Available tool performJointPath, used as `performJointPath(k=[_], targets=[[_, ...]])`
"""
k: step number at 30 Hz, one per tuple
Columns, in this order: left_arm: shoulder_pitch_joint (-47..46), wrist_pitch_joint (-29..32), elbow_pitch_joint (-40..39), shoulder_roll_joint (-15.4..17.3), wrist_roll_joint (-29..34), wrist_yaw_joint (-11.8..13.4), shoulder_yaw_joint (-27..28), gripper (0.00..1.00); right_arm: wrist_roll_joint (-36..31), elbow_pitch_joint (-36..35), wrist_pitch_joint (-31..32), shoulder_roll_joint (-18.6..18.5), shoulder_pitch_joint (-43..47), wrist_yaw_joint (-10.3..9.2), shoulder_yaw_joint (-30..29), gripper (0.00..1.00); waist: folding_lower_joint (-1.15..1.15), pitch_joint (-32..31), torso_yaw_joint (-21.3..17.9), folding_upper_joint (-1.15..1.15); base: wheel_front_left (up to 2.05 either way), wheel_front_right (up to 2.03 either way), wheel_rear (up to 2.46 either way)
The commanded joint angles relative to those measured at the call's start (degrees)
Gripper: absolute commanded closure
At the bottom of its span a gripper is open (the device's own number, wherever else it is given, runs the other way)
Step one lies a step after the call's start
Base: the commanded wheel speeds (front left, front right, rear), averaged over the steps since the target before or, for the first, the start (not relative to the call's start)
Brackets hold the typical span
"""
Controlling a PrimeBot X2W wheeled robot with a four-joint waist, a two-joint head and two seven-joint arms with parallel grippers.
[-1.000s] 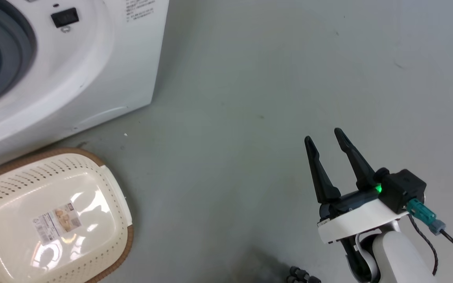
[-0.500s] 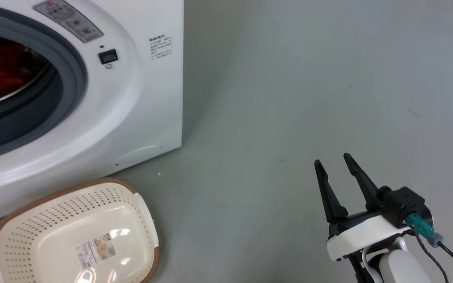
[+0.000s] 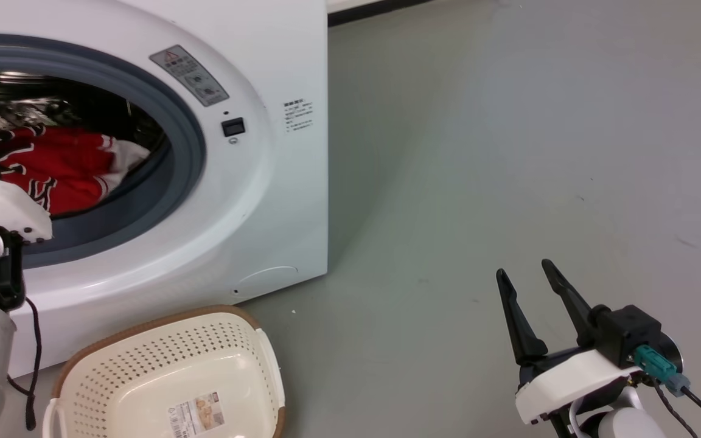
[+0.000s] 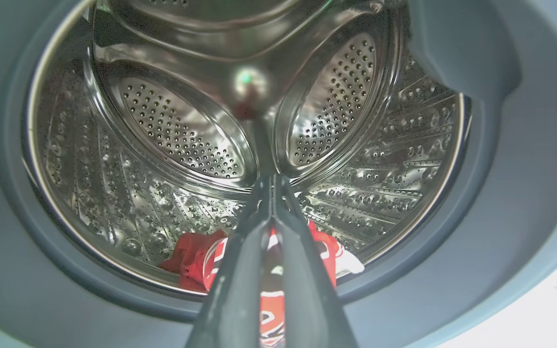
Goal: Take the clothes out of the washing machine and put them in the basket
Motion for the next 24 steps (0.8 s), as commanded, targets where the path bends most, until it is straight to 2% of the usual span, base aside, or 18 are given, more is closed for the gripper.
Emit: performJointPath(k=[1, 7, 14, 19, 24], targets=[[1.65, -0.42, -1.97, -0.43, 1.11, -0.08, 1.01, 1.00, -0.20, -0.57, 0.41, 0.08, 1.12, -0.04, -0.16, 0.00, 0.02, -1.57, 1.58, 0.00, 0.00, 0.00, 0.00], [5.58, -0.43, -8.66, -2.11, 3.82, -0.60, 4.10, 1.00, -0.86, -1.63, 1.63, 0.08, 2.49, -0.04, -1.00, 0.00, 0.02, -3.48, 4.08, 0.00, 0.00, 0.00, 0.00], [8.68, -0.42, -15.52, -3.54, 5.98, -0.83, 4.80, 1.00, -1.78, -3.01, 3.10, 0.09, 4.23, -0.04, -1.69, 0.00, 0.02, -5.51, 6.78, 0.00, 0.00, 0.00, 0.00], [12.79, -0.42, -22.94, -4.54, 6.36, 0.57, 4.51, 1.00, -2.30, -4.21, 4.03, 0.09, 4.99, -0.04, -2.14, 0.00, 0.02, -6.22, 8.82, 0.00, 0.00, 0.00, 0.00], [18.37, 0.67, -31.64, -5.08, 6.03, 3.23, 4.52, 1.00, -2.65, -5.21, 4.82, 0.09, 5.57, -0.04, -2.51, 0.00, 0.02, -6.21, 10.76, 0.00, 0.00, 0.00, 0.00]])
